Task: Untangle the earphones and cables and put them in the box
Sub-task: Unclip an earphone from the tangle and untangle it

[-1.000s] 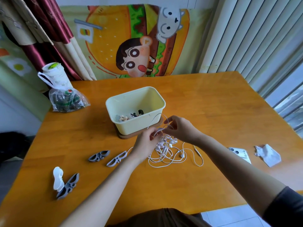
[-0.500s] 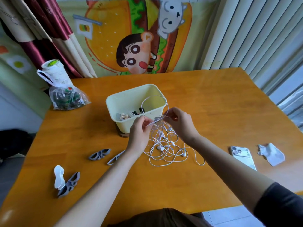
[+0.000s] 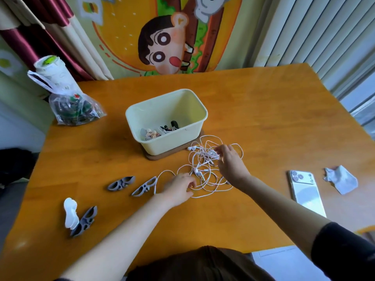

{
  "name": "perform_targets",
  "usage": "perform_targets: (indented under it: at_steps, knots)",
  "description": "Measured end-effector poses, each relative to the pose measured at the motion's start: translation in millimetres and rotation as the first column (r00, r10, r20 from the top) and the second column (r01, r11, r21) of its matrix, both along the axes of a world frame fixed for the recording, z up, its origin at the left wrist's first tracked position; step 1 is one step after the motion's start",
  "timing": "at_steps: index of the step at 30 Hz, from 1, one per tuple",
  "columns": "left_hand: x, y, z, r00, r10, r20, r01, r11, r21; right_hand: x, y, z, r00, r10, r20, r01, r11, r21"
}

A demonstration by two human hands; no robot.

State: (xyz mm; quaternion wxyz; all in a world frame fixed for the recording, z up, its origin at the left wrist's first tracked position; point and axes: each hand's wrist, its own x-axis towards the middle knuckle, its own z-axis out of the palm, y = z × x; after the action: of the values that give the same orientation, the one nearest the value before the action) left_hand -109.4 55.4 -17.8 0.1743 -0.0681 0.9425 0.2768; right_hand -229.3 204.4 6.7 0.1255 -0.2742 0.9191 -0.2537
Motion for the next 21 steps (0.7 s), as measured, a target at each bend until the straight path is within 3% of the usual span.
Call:
perform_targets:
  at_steps: [2, 4, 10, 14, 18, 21]
  knots:
    - [2, 2, -10, 0.989, -0.097, 0.116, 0.113, 0.983, -0.142, 9, 4, -5, 0.995, 0.088, 0.047, -0.088, 0.996, -0.006]
    - [3, 2, -15, 0.981, -0.098, 0.165, 0.129, 0.974, -0.188, 15, 8, -9, 0.974, 0.179, 0.137, -0.186, 0.982, 0.039]
    - [-3, 6, -2, 0.997, -0.011, 0.072, 0.011, 1.0, -0.008, 34, 7, -9, 0.891, 0.322, 0.32, -0.374, 0.92, 0.116]
    - [-12, 11, 28, 0.967, 0.193, -0.167, -0.153, 0.962, 0.225, 44, 1, 1, 0.902, 0.284, 0.326, -0.302, 0.953, 0.006]
    - [-20, 2, 63, 0.794, 0.361, -0.489, -0.216, 0.92, 0.328, 33, 5, 17, 0.944, 0.195, 0.266, -0.193, 0.981, -0.032]
    - [-24, -13, 83, 0.683, 0.435, -0.587, -0.274, 0.897, 0.346, 18, 9, 34, 0.976, 0.092, 0.195, -0.072, 0.992, -0.107]
